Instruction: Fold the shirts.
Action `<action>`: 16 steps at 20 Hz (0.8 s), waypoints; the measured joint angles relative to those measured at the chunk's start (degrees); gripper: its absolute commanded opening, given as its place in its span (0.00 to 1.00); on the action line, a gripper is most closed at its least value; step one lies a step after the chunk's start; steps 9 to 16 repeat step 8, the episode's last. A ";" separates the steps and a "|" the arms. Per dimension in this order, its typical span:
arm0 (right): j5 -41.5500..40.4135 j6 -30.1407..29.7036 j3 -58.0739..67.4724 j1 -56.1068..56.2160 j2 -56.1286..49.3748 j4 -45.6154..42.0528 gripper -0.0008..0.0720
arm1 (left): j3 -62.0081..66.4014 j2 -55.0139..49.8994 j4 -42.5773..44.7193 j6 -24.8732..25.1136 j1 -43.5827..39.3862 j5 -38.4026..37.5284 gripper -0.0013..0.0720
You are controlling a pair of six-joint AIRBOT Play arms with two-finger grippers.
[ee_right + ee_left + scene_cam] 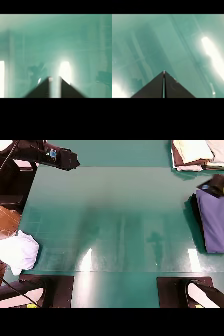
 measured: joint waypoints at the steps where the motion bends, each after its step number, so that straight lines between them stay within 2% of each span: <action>1: -0.11 -0.39 1.27 2.89 -1.44 0.09 0.04 | 0.00 0.00 -0.02 0.02 0.00 0.33 0.05; 7: -0.59 -1.31 6.16 13.25 -7.10 0.42 0.04 | 0.00 0.00 -0.13 0.00 0.00 1.42 0.05; 16: -0.57 -1.44 6.43 13.86 -7.43 0.48 0.04 | 0.00 0.00 -0.13 0.00 0.00 1.55 0.05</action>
